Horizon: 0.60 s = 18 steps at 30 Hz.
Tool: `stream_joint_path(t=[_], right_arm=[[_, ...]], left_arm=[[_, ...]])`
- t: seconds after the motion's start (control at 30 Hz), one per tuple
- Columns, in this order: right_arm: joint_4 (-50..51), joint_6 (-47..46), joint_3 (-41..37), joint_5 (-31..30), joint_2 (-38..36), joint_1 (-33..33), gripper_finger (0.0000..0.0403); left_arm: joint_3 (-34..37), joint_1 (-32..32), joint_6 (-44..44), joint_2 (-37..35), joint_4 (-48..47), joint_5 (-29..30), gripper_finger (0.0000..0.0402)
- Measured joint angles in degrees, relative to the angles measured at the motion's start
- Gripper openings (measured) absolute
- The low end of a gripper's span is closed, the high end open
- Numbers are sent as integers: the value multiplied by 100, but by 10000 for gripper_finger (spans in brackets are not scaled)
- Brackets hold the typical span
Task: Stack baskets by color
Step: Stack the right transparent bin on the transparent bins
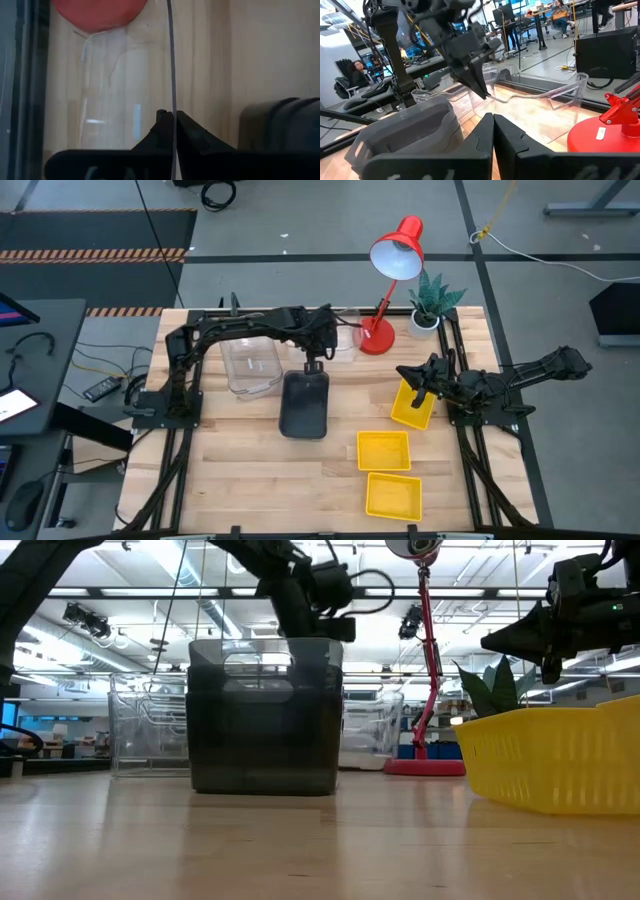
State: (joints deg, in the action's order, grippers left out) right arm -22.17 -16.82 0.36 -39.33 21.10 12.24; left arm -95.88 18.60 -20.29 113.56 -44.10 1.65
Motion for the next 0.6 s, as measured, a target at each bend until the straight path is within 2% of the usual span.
stream_joint_path(t=[0.2, 0.6], right_arm=[[0, 0, 0, -2, 0, 1, 12], [0, 0, 0, 0, 0, 0, 12]], left_arm=[[-557, -177, -239, 0, -651, 404, 5], [-1782, -403, -440, -11, -2094, 437, 5]])
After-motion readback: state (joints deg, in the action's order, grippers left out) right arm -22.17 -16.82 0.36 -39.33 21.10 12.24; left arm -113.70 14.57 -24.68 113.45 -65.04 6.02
